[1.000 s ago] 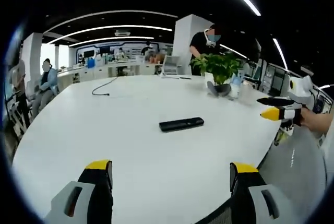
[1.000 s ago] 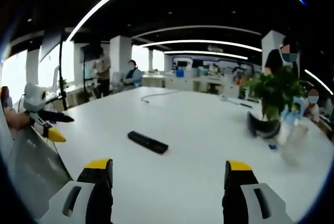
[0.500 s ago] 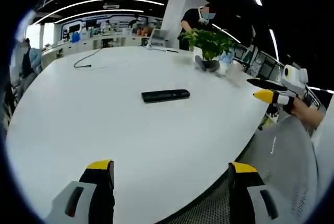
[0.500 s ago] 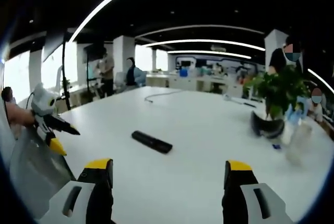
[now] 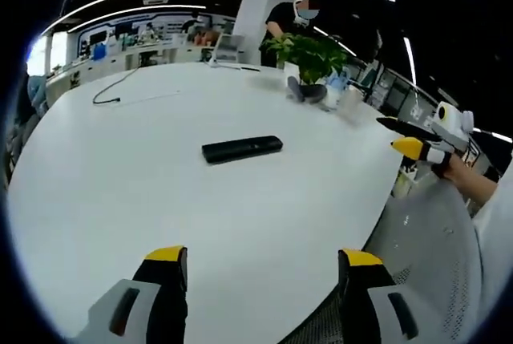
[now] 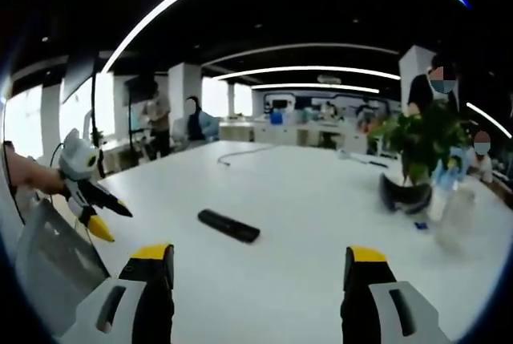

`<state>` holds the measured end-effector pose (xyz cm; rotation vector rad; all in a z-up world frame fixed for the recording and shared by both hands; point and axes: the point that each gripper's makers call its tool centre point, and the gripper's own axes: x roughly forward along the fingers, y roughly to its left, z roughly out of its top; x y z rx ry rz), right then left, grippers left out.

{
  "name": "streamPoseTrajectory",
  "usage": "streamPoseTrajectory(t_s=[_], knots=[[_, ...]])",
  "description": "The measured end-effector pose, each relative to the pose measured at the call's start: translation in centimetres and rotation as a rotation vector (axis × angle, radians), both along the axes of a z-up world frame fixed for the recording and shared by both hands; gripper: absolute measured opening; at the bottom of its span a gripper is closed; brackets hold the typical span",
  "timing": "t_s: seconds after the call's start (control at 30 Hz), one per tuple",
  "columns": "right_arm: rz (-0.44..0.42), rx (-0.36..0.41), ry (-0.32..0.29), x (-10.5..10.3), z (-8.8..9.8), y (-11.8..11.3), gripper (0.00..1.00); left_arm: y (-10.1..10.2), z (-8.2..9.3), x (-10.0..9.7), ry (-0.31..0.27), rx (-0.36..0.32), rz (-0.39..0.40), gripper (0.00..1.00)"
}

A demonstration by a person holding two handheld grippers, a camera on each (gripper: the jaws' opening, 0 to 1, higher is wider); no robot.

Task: Press the specified remote control buttons in sequence, fully releasing each button before pressing the next.

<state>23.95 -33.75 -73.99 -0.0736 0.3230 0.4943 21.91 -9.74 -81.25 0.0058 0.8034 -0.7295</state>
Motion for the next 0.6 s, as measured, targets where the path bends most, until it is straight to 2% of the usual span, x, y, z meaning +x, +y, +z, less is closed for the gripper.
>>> streamPoseTrajectory(t_s=[0.3,0.6], knots=[[-0.012,0.020,-0.010,0.1,0.4,-0.2,0.86,-1.8,-0.5,1.9,-0.005,0.042,-0.092,0.81],[-0.007,0.012,-0.002,0.2,0.2,-0.1,0.85,-1.5,-0.9,3.8,-0.015,0.095,-0.143,0.82]])
